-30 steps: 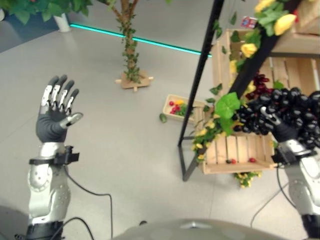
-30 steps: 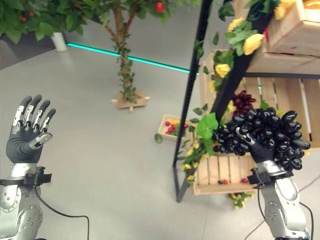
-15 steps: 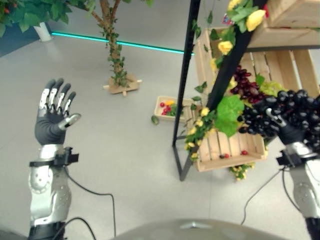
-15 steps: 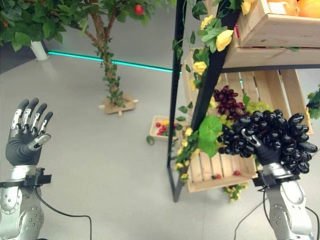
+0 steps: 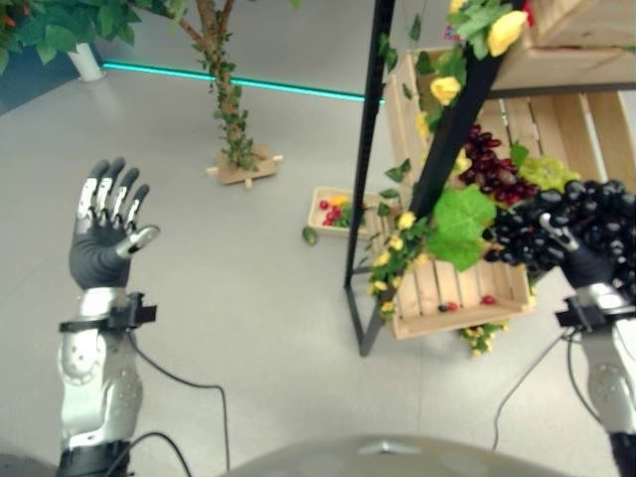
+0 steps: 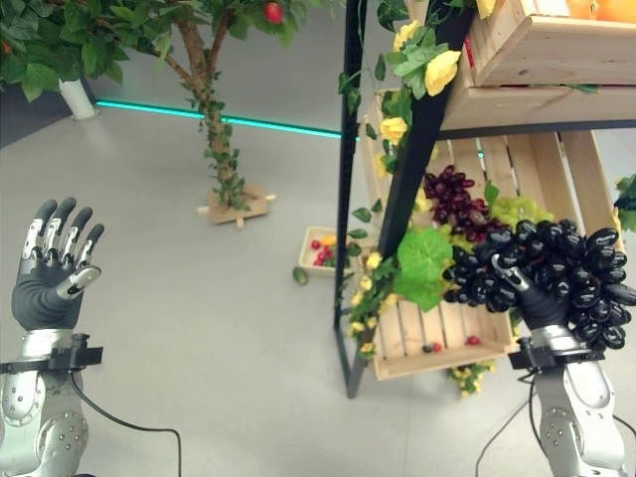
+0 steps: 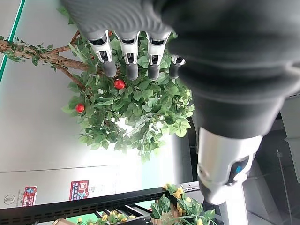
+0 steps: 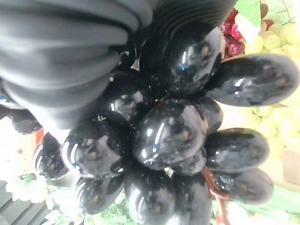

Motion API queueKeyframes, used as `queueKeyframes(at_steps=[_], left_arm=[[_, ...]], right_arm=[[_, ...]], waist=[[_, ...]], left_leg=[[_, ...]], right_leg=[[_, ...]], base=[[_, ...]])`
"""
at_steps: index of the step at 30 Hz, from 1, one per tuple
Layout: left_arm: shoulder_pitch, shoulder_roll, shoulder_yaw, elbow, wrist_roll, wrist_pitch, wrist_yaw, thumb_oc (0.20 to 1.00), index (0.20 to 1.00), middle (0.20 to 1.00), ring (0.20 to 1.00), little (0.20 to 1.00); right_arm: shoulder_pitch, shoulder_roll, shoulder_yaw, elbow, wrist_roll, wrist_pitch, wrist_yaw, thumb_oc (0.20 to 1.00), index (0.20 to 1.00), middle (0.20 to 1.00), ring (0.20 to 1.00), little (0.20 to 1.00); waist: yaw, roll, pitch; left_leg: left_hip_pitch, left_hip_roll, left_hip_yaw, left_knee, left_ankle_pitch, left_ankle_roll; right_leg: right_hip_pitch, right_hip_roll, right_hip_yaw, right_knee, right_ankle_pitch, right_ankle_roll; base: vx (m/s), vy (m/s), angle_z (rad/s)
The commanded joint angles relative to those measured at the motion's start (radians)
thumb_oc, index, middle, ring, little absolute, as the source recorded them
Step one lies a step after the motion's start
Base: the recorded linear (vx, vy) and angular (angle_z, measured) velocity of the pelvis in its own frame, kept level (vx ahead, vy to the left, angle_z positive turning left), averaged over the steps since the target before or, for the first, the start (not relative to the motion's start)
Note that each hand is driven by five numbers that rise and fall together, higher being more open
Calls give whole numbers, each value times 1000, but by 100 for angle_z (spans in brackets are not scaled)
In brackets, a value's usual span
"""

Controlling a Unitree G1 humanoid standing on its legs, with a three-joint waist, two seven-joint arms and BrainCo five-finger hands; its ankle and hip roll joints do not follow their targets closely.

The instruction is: Pick up the fruits from the basket on one side to the basket on the other side

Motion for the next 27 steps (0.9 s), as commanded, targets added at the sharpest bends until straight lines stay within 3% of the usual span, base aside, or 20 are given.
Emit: queueKeyframes(at_steps=[1, 5, 6, 7, 8, 9, 11, 13, 16, 17, 19, 24, 27], left_arm=[[-54, 40, 5, 40, 14, -57, 8, 1000, 1000, 1000, 1000, 1000], [-76, 34, -14, 46, 9, -55, 9, 1000, 1000, 1000, 1000, 1000], [-78, 29, -20, 49, 4, -55, 4, 1000, 1000, 1000, 1000, 1000], [-76, 24, -27, 52, 2, -54, 4, 1000, 1000, 1000, 1000, 1000], [-78, 25, -27, 53, 2, -54, 4, 1000, 1000, 1000, 1000, 1000], [-81, 23, -32, 55, -1, -53, 5, 1000, 1000, 1000, 1000, 1000], [-82, 22, -38, 53, 1, -52, 9, 1000, 1000, 1000, 1000, 1000], [-83, 19, -38, 58, 8, -54, 21, 1000, 1000, 1000, 1000, 1000], [-75, 22, -36, 58, 15, -55, 26, 1000, 1000, 1000, 1000, 1000], [-66, 31, -38, 57, 20, -57, 29, 1000, 1000, 1000, 1000, 1000], [-65, 30, -38, 55, 23, -59, 31, 1000, 1000, 1000, 1000, 1000], [-56, 24, -37, 48, 20, -62, 23, 1000, 1000, 1000, 1000, 1000], [-42, 25, -29, 33, 24, -62, 21, 1000, 1000, 1000, 1000, 1000]], right_arm=[[-60, 0, -78, -45, 5, -90, -5, 200, 200, 200, 200, 200], [-77, -1, -67, -47, 25, -94, -5, 200, 200, 200, 200, 200], [-79, 1, -67, -52, 35, -95, -1, 200, 200, 200, 200, 200], [-81, 5, -66, -52, 45, -100, -5, 200, 200, 200, 200, 200], [-82, 6, -67, -52, 45, -100, -4, 200, 200, 200, 200, 200], [-82, 3, -67, -56, 49, -101, -4, 200, 200, 200, 200, 200], [-85, -1, -70, -57, 49, -101, -12, 200, 200, 200, 200, 200], [-93, 1, -71, -46, 49, -106, -27, 200, 200, 200, 200, 200], [-103, 3, -70, -42, 50, -114, -34, 200, 200, 200, 200, 200], [-116, -7, -61, -33, 42, -126, -46, 200, 200, 200, 200, 200], [-115, -11, -57, -31, 36, -131, -51, 200, 200, 200, 200, 200], [-120, 5, -42, -23, 23, -123, -51, 200, 200, 200, 200, 200], [-134, 19, -31, -13, -2, -120, -57, 200, 200, 200, 200, 200]], waist=[[-12, -47, -6], [-4, -76, 28], [2, -84, 44], [20, -96, 74], [16, -92, 75], [28, -99, 93], [42, -100, 110], [50, -93, 115], [58, -91, 111], [75, -69, 109], [77, -71, 105], [78, -61, 65], [89, -69, 32]], left_leg=[[8, 7, -19, 103, -147, -5], [-66, 37, -45, 280, -169, -29], [-107, 44, -57, 356, -149, -41], [-182, 55, -84, 507, -68, -64], [-196, 60, -92, 528, -73, -67], [-230, 58, -104, 587, -33, -76], [-288, 34, -135, 637, -26, -73], [-346, 3, -138, 573, -49, -54], [-397, -34, -128, 485, -39, -32], [-439, -19, -112, 316, 68, -39], [-430, -17, -82, 256, 99, -44], [-330, -25, -53, 136, 91, -14], [-285, -40, -21, 132, 44, 8]], right_leg=[[-51, -1, -51, 43, -8, 45], [-39, 18, -43, 44, -12, 14], [-27, 24, -41, 40, -12, 4], [-4, 31, -35, 33, -12, -14], [-6, 37, -40, 32, -10, -17], [3, 36, -40, 28, -11, -23], [11, 40, -47, 21, -14, -33], [18, 42, -53, 20, -25, -31], [24, 52, -48, 9, -27, -23], [46, 96, -35, -12, -33, -21], [51, 95, -32, -19, -32, -20], [68, 95, -29, -27, -62, -11], [89, 56, -29, -2, -103, 6]], base=[[20, -154, 3], [-12, -206, 11], [-40, -303, 17], [-36, -234, 14], [-34, -226, 2], [-41, -114, -12], [-13, -118, 1], [58, -52, 32], [137, -8, 33], [185, 13, -9], [145, 17, -3], [170, 98, -24], [240, 162, -50]])
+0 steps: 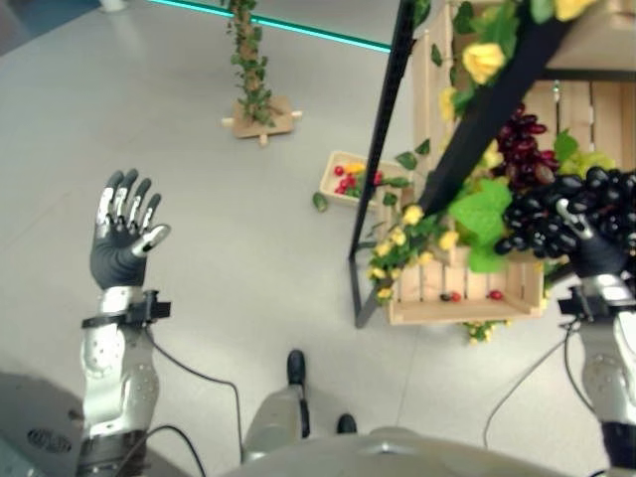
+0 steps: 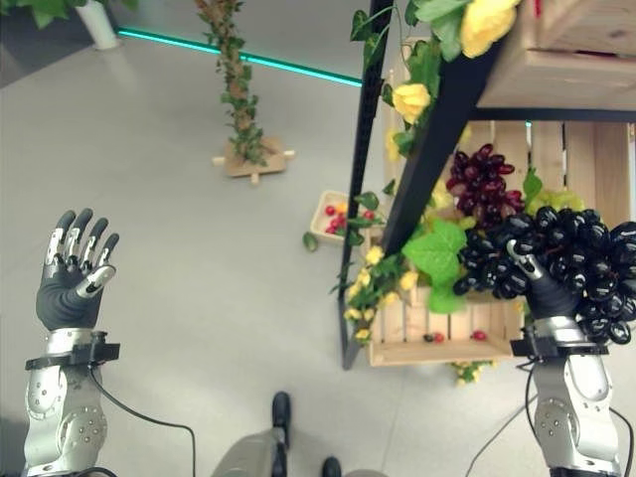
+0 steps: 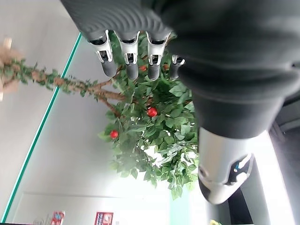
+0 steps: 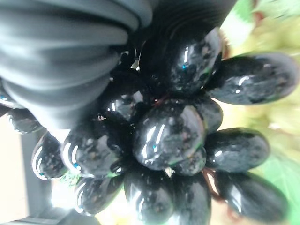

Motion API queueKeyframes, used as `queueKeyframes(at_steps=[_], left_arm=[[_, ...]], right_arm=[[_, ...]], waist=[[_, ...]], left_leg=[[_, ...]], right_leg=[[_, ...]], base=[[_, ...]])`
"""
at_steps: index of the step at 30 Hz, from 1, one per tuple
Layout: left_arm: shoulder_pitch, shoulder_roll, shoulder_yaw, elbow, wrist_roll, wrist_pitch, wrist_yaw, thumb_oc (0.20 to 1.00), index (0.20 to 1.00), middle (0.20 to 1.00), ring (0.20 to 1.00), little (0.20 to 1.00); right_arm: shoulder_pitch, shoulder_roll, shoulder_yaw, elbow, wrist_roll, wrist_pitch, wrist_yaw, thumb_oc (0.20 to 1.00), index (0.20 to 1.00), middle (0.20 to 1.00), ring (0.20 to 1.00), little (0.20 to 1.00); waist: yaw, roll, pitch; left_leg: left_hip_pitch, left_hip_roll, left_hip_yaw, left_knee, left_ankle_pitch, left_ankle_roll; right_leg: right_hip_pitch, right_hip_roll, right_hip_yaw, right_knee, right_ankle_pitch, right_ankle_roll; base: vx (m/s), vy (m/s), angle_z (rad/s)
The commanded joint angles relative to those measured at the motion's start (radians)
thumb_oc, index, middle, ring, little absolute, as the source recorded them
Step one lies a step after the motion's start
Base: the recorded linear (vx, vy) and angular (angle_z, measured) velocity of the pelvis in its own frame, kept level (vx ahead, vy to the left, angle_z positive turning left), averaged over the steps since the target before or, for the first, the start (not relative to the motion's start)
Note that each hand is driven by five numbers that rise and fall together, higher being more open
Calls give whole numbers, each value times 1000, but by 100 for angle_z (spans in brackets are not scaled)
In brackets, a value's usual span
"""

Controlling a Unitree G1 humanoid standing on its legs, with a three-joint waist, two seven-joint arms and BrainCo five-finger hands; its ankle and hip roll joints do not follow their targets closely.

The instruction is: Pick up the fruits from the basket on one side to the basket on the other side

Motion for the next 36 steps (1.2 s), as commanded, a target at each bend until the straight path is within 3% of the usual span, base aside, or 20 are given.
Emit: queueKeyframes(at_steps=[1, 2, 4, 5, 7, 8, 9, 10, 11, 13, 16, 18, 19, 23, 36], left_arm=[[-2, 70, 17, -67, 32, -58, 6, 1000, 1000, 1000, 1000, 1000], [-1, 71, 20, -69, 35, -58, 9, 1000, 1000, 1000, 1000, 1000], [6, 73, 27, -76, 47, -57, 20, 1000, 1000, 1000, 1000, 1000], [4, 78, 27, -77, 49, -57, 21, 1000, 1000, 1000, 1000, 1000], [-6, 88, 22, -77, 56, -58, 30, 1000, 1000, 1000, 1000, 1000], [-9, 93, 19, -78, 56, -59, 31, 1000, 1000, 1000, 1000, 1000], [-15, 96, 17, -81, 62, -57, 32, 1000, 1000, 1000, 1000, 1000], [-22, 101, 15, -85, 69, -55, 36, 1000, 1000, 1000, 1000, 1000], [-23, 100, 15, -85, 70, -55, 36, 1000, 1000, 1000, 1000, 1000], [-43, 102, 8, -80, 65, -58, 41, 1000, 1000, 1000, 1000, 1000], [-70, 111, -12, -62, 57, -63, 43, 1000, 1000, 1000, 1000, 1000], [-64, 112, -10, -70, 60, -58, 34, 1000, 1000, 1000, 1000, 1000], [-55, 93, -9, -60, 72, -60, 41, 1000, 1000, 1000, 1000, 1000], [-35, 70, -10, -64, 58, -54, 34, 1000, 1000, 1000, 1000, 1000], [2, 55, -5, -76, 60, -37, 39, 1000, 1000, 1000, 1000, 1000]], right_arm=[[-85, -11, 6, -7, -16, -80, -8, 200, 200, 200, 200, 200], [-90, -8, 12, -6, -21, -79, -9, 200, 200, 200, 200, 200], [-96, 7, 31, -3, -34, -73, -7, 200, 200, 200, 200, 200], [-100, 10, 40, -5, -45, -67, -6, 200, 200, 200, 200, 200], [-117, 16, 55, -20, -63, -63, -2, 200, 200, 200, 200, 200], [-120, 14, 59, -25, -75, -61, 2, 200, 200, 200, 200, 200], [-123, 11, 61, -24, -85, -57, 0, 200, 200, 200, 200, 200], [-126, 14, 61, -19, -81, -55, -1, 200, 200, 200, 200, 200], [-126, 13, 61, -19, -81, -55, 0, 200, 200, 200, 200, 200], [-127, 11, 60, -17, -89, -56, -15, 200, 200, 200, 200, 200], [-132, -16, 70, -17, -107, -73, -31, 200, 200, 200, 200, 200], [-132, -14, 66, -20, -106, -62, -38, 200, 200, 200, 200, 200], [-111, 0, 61, -30, -98, -63, -34, 200, 200, 200, 200, 200], [-98, -1, 40, -31, -89, -61, -29, 200, 200, 200, 200, 200], [-77, 6, 31, 21, -111, -55, -60, 200, 200, 200, 200, 200]], waist=[[13, -47, -114], [15, -47, -117], [32, -57, -118], [34, -53, -114], [29, -34, -93], [23, -20, -79], [10, -3, -62], [0, 19, -52], [-4, 18, -53], [-19, 26, -49], [-39, 4, -45], [-42, 3, -44], [-37, -8, -63], [-30, -3, -103], [-18, -5, -146]], left_leg=[[-22, -41, 47, 60, -88, -15], [-14, -42, 53, 59, -97, -11], [16, -53, 73, 66, -133, 4], [33, -58, 71, 64, -143, 15], [73, -59, 60, 42, -146, 34], [97, -49, 55, 30, -145, 37], [119, -42, 41, 15, -143, 40], [155, -32, 27, -6, -149, 36], [157, -34, 22, -11, -149, 35], [175, -32, -3, -17, -157, 15], [189, -51, -48, 18, -206, -3], [196, -48, -54, 34, -219, -3], [208, -56, -53, 42, -238, -2], [225, -49, -68, 35, -249, -12], [245, -33, -99, -21, -220, -31]], right_leg=[[40, -53, -85, 12, -53, 117], [39, -61, -86, 27, -53, 122], [12, -95, -109, 138, -26, 167], [-27, -107, -110, 222, 15, 194], [-127, -135, -118, 403, 151, 258], [-165, -142, -131, 471, 181, 265], [-212, -138, -139, 551, 170, 255], [-287, -147, -164, 532, 117, 222], [-286, -150, -169, 536, 110, 221], [-315, -163, -173, 397, 54, 193], [-302, -168, -88, 150, 101, 203], [-290, -163, -79, 159, 109, 207], [-258, -163, -94, 129, 114, 200], [-190, -150, -131, 85, 97, 183], [-116, -133, -172, 2, 89, 164]], base=[[204, 158, -39], [203, 159, -35], [180, 145, -30], [121, 157, -32], [59, 178, -14], [56, 165, 4], [133, 147, 3], [124, 87, 0], [158, 32, 14], [170, -75, 42], [209, -122, 43], [153, -77, 65], [255, -132, 47], [173, -102, 34], [45, -45, 12]])
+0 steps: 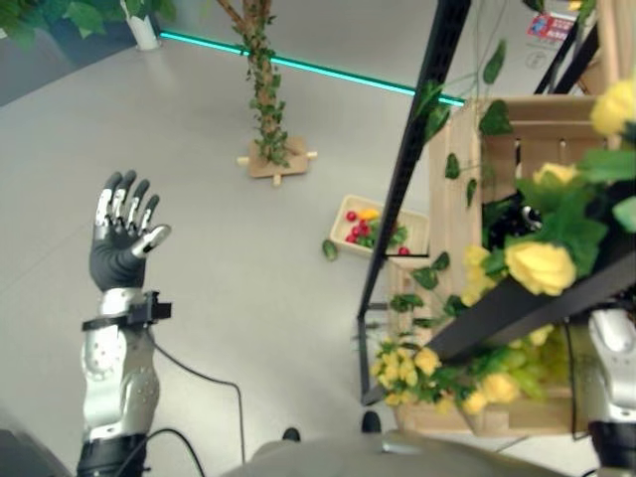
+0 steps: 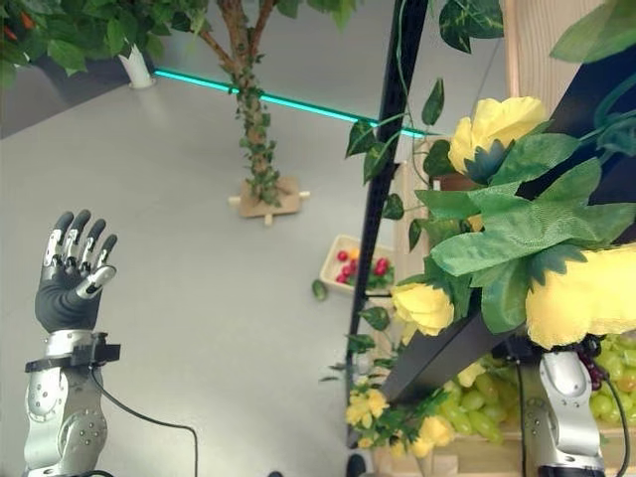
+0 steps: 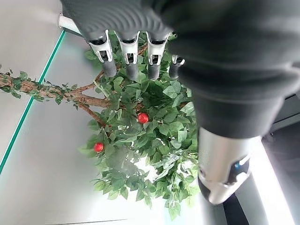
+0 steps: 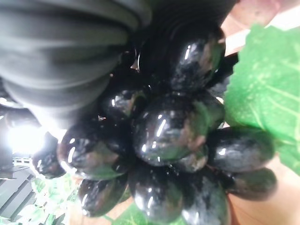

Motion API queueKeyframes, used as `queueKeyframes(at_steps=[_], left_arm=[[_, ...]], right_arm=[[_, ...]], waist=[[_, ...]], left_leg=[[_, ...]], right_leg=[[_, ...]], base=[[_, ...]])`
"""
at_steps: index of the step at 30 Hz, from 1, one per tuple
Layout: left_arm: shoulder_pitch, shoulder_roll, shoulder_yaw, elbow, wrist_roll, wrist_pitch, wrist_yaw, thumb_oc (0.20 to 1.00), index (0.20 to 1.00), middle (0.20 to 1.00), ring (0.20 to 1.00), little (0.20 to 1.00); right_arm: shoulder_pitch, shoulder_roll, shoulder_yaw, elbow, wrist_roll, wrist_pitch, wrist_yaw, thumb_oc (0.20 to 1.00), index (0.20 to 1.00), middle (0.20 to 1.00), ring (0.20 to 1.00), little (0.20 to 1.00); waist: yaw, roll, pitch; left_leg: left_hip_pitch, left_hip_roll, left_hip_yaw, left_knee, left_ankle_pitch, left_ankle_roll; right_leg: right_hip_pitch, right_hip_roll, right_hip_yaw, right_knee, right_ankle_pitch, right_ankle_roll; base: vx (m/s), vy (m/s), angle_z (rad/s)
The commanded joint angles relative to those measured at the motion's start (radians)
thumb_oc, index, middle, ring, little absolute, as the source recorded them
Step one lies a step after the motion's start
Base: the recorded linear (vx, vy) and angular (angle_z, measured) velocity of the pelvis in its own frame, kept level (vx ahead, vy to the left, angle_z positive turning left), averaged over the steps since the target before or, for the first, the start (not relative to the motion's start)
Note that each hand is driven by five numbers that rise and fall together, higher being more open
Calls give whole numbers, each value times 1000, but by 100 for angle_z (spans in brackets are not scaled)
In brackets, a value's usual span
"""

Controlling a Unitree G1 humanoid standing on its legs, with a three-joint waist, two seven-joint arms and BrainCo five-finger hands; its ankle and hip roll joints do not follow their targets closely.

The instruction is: Pick up the fruits from the basket on one side to the basket on the other side

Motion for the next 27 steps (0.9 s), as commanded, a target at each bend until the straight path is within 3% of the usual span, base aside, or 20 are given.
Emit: queueKeyframes(at_steps=[1, 13, 14, 27], left_arm=[[-7, 66, 2, -53, 42, -38, 4, 1000, 1000, 1000, 1000, 1000], [-16, 71, 2, -48, 44, -38, 11, 1000, 1000, 1000, 1000, 1000], [-15, 70, 2, -48, 43, -38, 14, 1000, 1000, 1000, 1000, 1000], [-10, 63, 11, -53, 53, -32, 17, 1000, 1000, 1000, 1000, 1000]], right_arm=[[-81, -5, -49, 2, 0, -61, -36, 200, 200, 200, 200, 200], [-85, 0, -68, 59, -33, -81, -78, 200, 200, 200, 200, 200], [-86, 5, -65, 62, -33, -79, -82, 1000, 1000, 1000, 1000, 1000], [-79, 15, -76, 46, -70, -75, -94, 1000, 1000, 1000, 1000, 1000]], waist=[[11, -48, -53], [13, -49, -53], [14, -48, -53], [12, -45, -52]], left_leg=[[-5, -67, 10, 34, -73, 43], [-4, -57, -7, 17, -63, 36], [-3, -57, -7, 16, -62, 35], [3, -55, -8, 8, -60, 34]], right_leg=[[8, -42, -10, 49, -86, 88], [18, -39, -29, 44, -93, 82], [20, -38, -30, 45, -95, 82], [32, -36, -31, 40, -98, 80]], base=[[0, 0, 0], [5, -9, 5], [0, 0, 0], [0, 0, 0]])
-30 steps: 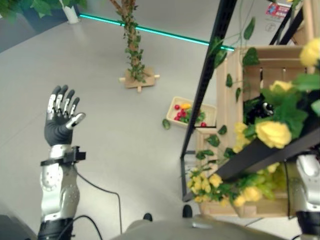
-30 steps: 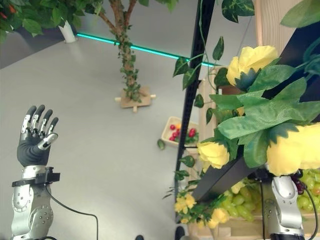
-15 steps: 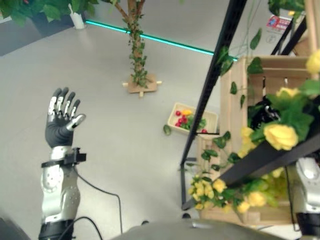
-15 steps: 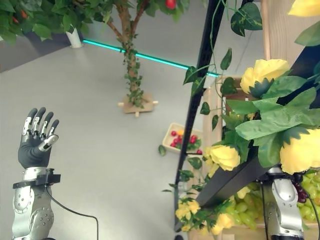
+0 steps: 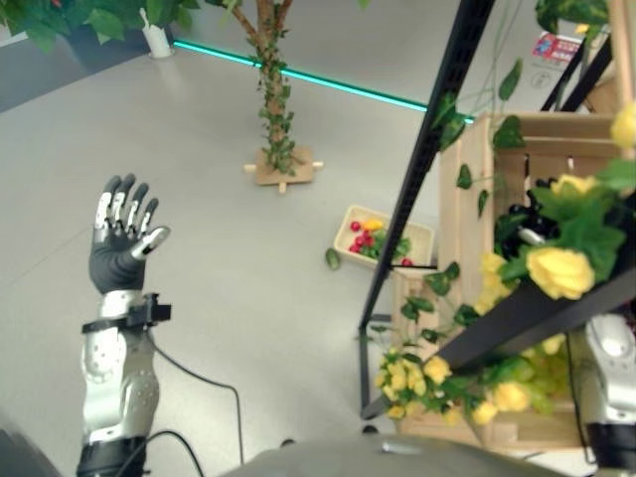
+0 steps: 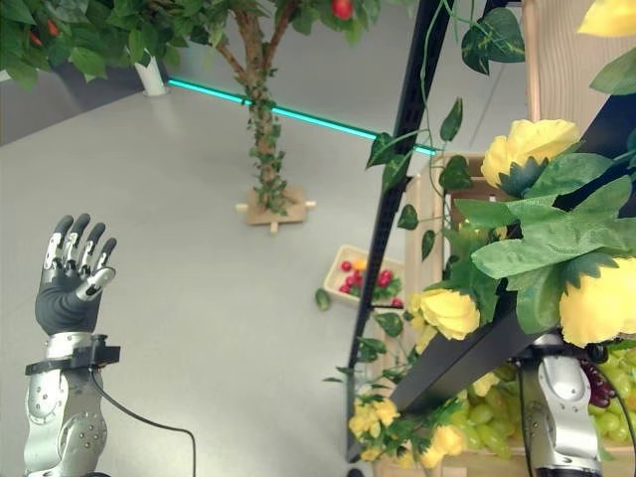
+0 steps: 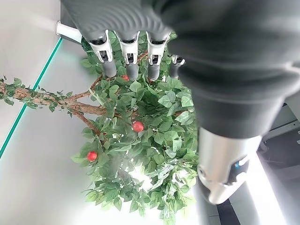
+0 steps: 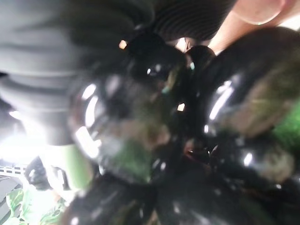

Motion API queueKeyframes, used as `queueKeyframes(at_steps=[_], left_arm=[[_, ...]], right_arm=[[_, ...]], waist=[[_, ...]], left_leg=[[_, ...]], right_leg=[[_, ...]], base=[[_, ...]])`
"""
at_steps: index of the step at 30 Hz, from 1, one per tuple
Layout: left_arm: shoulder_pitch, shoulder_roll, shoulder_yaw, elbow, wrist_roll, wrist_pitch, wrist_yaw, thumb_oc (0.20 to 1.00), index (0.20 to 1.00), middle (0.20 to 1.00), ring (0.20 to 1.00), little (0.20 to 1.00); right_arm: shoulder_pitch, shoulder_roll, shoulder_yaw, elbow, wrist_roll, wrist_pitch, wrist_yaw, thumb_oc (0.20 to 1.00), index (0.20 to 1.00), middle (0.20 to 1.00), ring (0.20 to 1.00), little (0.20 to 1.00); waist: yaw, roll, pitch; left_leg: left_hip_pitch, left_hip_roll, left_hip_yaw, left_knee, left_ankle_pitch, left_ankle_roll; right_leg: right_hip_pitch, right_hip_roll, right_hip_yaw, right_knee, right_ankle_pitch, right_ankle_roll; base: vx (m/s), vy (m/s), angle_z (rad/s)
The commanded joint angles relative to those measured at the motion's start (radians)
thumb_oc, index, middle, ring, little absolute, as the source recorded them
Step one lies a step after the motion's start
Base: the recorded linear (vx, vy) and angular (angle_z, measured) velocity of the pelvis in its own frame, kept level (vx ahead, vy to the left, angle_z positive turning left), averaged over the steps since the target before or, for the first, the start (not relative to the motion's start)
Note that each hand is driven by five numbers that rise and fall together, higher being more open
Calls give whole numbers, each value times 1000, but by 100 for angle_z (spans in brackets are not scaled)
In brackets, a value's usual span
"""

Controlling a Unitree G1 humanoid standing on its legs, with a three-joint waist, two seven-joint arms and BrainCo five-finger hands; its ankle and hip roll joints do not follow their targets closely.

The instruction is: Pick up the fruits from the basket on one side to the basket on the other side

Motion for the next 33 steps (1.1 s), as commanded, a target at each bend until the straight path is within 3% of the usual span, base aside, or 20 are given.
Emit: queueKeyframes(at_steps=[1, 5, 13, 17, 33], left_arm=[[-19, 63, 10, -55, 53, -36, 1, 1000, 1000, 1000, 1000, 1000], [-12, 67, 15, -56, 60, -33, 1, 1000, 1000, 1000, 1000, 1000], [21, 82, 31, -69, 65, 11, -18, 1000, 1000, 1000, 1000, 1000], [29, 85, 34, -77, 73, 26, -21, 1000, 1000, 1000, 1000, 1000], [45, 67, 37, -77, 96, 48, -19, 1000, 1000, 1000, 1000, 1000]], right_arm=[[-81, 3, -68, 6, -21, -65, -22, 1000, 1000, 1000, 1000, 1000], [-66, -8, -64, 15, -36, -50, -18, 1000, 1000, 1000, 1000, 1000], [54, -82, -73, 48, -37, 95, 27, 1000, 1000, 1000, 1000, 1000], [73, -86, -78, 27, -10, 134, 35, 1000, 1000, 1000, 1000, 1000], [58, -52, -127, -5, -83, 143, -22, 1000, 1000, 1000, 1000, 1000]], waist=[[13, -33, -26], [13, -34, -26], [6, -40, -17], [3, -39, -17], [-10, -33, -14]], left_leg=[[-3, -44, 18, 24, -67, 27], [-2, -43, 20, 19, -65, 27], [-1, -42, 27, 14, -64, 26], [5, -41, 28, 10, -72, 26], [5, -43, 43, 12, -72, 30]], right_leg=[[7, -26, -5, 74, -105, 72], [7, -26, -5, 72, -103, 72], [6, -28, 0, 72, -100, 71], [12, -26, 3, 68, -108, 72], [6, -28, 15, 70, -101, 70]], base=[[0, 0, 0], [0, 0, 0], [4, 1, 0], [18, 2, 0], [-2, 2, 0]])
